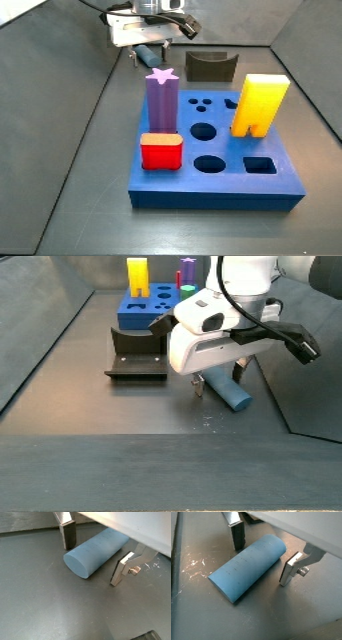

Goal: Pick up the oval object. Move up. Place the oval object on the fixture. Regrasp the oval object. Move to above the board. Insert the oval object.
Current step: Pick up the oval object.

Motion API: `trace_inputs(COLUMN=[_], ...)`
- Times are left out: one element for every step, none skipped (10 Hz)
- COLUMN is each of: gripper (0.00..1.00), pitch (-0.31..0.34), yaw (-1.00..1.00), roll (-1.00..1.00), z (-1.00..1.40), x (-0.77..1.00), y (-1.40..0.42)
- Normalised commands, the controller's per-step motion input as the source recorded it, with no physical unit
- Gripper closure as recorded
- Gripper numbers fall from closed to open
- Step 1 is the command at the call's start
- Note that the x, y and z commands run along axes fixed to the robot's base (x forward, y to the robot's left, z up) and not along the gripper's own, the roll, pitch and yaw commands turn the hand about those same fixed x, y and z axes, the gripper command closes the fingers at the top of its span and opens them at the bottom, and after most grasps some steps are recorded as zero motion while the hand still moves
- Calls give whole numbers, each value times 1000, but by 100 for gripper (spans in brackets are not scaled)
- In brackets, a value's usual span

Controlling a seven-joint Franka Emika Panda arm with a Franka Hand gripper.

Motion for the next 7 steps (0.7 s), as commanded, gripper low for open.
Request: trace_inputs(gripper=[100,100,100,100,100,100,100], pitch=[0,0,0,0,0,0,0], yaw=[0,0,0,0,0,0,0], roll=[0,0,0,0,0,0,0], z=[0,0,0,0,0,0,0], x=[0,0,0,0,0,0,0], y=[0,0,0,0,0,0,0])
